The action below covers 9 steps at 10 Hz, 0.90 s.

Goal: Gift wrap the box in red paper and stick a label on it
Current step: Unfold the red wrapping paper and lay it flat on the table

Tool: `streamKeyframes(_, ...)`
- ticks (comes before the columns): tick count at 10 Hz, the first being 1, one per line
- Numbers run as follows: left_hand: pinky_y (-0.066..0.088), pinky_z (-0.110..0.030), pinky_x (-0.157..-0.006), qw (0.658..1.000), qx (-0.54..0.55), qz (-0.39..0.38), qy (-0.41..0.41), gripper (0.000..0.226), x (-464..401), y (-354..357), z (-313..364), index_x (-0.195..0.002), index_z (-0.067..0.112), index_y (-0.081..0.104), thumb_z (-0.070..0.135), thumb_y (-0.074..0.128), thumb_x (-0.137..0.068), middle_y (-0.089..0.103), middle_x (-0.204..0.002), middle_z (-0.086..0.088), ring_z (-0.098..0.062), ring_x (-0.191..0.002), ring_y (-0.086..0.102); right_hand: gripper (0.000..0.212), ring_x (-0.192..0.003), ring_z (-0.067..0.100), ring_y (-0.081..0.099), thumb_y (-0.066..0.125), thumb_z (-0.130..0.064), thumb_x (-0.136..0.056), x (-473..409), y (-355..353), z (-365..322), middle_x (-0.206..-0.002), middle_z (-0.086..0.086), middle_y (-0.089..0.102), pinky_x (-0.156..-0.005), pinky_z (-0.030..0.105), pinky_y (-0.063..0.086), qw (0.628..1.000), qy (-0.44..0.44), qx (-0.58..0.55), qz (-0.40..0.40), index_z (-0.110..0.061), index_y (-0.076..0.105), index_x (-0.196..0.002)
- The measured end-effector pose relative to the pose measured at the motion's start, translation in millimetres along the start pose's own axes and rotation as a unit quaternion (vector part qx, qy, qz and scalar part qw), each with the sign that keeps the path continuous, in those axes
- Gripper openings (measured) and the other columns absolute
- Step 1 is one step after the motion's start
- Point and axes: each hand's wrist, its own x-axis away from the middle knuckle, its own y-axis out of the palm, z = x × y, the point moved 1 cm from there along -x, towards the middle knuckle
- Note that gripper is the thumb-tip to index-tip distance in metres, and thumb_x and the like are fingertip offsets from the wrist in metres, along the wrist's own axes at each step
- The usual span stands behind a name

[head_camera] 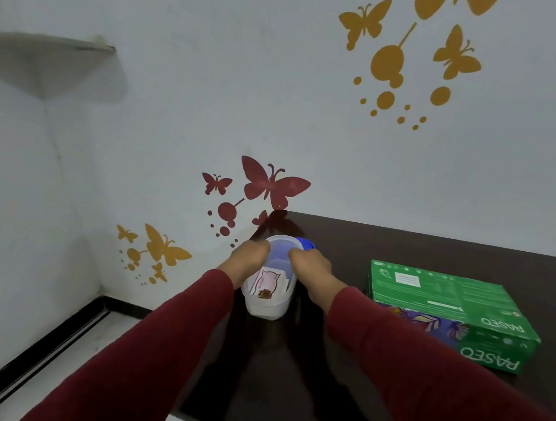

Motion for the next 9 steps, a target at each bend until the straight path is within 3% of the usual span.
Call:
streamKeyframes(1, 0.048, -0.04, -0.104, 1.0, 0.023, -0.007, -0.005, 0.04, -27, 0, 8, -0.136, -0.001, 0.056, 0.018, 0.045, -0.103, 0.062, -0.132, -0.02, -0.036, -0.12, 0.06, 0.05, -0.117, 0.029, 0.06, 0.056, -0.029, -0.096, -16, 2, -16, -0.137, 0.014, 0.057, -0.091, 0.03, 0.048, 0.998, 0.01, -0.06, -0.012, -0.005, 0.054, -0.14)
streamKeyframes(2, 0.042, -0.04, -0.112, 1.0, 0.004, -0.016, 0.005, 0.043, -48, -1, 24, -0.143, -0.004, 0.051, 0.015, 0.043, -0.105, 0.055, -0.143, -0.022, -0.037, -0.133, 0.053, 0.071, -0.11, 0.033, 0.066, 0.062, -0.038, -0.07, -93, 12, -6, -0.127, 0.013, 0.065, -0.102, 0.044, 0.054, 0.992, -0.011, -0.126, -0.021, -0.008, 0.06, -0.135)
streamKeyframes(3, 0.035, -0.04, -0.115, 0.999, -0.024, -0.017, 0.013, 0.047, -63, -2, 35, -0.148, -0.003, 0.045, 0.02, 0.041, -0.107, 0.045, -0.154, -0.021, -0.037, -0.143, 0.042, 0.062, -0.102, 0.034, 0.07, 0.058, -0.028, -0.065, -136, 18, 0, -0.116, 0.016, 0.07, -0.099, 0.051, 0.056, 0.986, -0.009, -0.166, -0.015, -0.008, 0.065, -0.123)
streamKeyframes(4, 0.032, -0.041, -0.12, 0.999, -0.036, -0.022, 0.02, 0.051, -74, -3, 42, -0.151, 0.0, 0.043, 0.027, 0.039, -0.109, 0.04, -0.158, -0.021, -0.036, -0.146, 0.038, 0.017, -0.107, 0.035, 0.066, 0.053, -0.009, -0.092, -60, -1, -34, -0.118, 0.02, 0.067, -0.097, 0.044, 0.054, 0.985, -0.013, -0.169, -0.02, -0.007, 0.061, -0.107)
streamKeyframes(5, 0.041, -0.04, -0.109, 0.995, -0.085, 0.021, 0.049, 0.051, -76, -4, 41, -0.142, 0.004, 0.053, 0.035, 0.039, -0.105, 0.051, -0.148, -0.019, -0.037, -0.135, 0.049, 0.031, -0.118, 0.032, 0.057, 0.05, -0.01, -0.1, -48, -8, -46, -0.118, 0.011, 0.055, -0.099, 0.04, 0.047, 0.992, -0.024, -0.12, -0.032, -0.005, 0.057, -0.13)
streamKeyframes(6, 0.044, -0.042, -0.084, 0.954, -0.204, 0.133, 0.173, 0.04, -67, -4, 44, -0.101, 0.01, 0.061, 0.04, 0.036, -0.095, 0.064, -0.117, -0.017, -0.037, -0.108, 0.057, 0.022, -0.1, 0.027, 0.059, 0.055, -0.012, -0.094, -39, -24, -49, -0.113, 0.012, 0.061, -0.083, 0.034, 0.051, 0.996, -0.071, -0.047, 0.029, -0.003, 0.063, -0.113)
streamKeyframes(7, 0.043, -0.037, -0.071, 0.926, -0.196, 0.149, 0.285, 0.023, -43, 6, 63, -0.079, 0.012, 0.051, 0.029, 0.047, -0.093, 0.065, -0.098, -0.016, -0.035, -0.095, 0.061, 0.013, -0.077, 0.028, 0.071, 0.055, -0.012, -0.087, -7, -50, -46, -0.085, 0.014, 0.071, -0.073, 0.037, 0.062, 0.986, -0.139, -0.014, 0.093, -0.008, 0.064, -0.079)
streamKeyframes(8, 0.05, -0.039, -0.089, 0.917, -0.216, 0.061, 0.329, 0.031, -12, 30, 95, -0.118, 0.01, 0.066, 0.028, 0.055, -0.095, 0.066, -0.12, -0.012, -0.03, -0.113, 0.061, 0.017, -0.06, 0.02, 0.075, 0.061, -0.021, -0.084, 33, -92, -36, -0.069, 0.006, 0.076, -0.067, 0.039, 0.066, 0.979, -0.17, 0.022, 0.113, -0.013, 0.073, -0.076)
streamKeyframes(9, 0.048, -0.039, -0.099, 0.899, -0.251, -0.054, 0.355, 0.037, 14, 67, 121, -0.129, 0.014, 0.065, 0.027, 0.059, -0.095, 0.067, -0.128, -0.01, -0.029, -0.12, 0.06, 0.024, -0.058, 0.016, 0.075, 0.072, -0.037, -0.084, 62, -135, -21, -0.068, 0.001, 0.077, -0.06, 0.035, 0.064, 0.979, -0.142, 0.128, 0.076, -0.013, 0.073, -0.081)
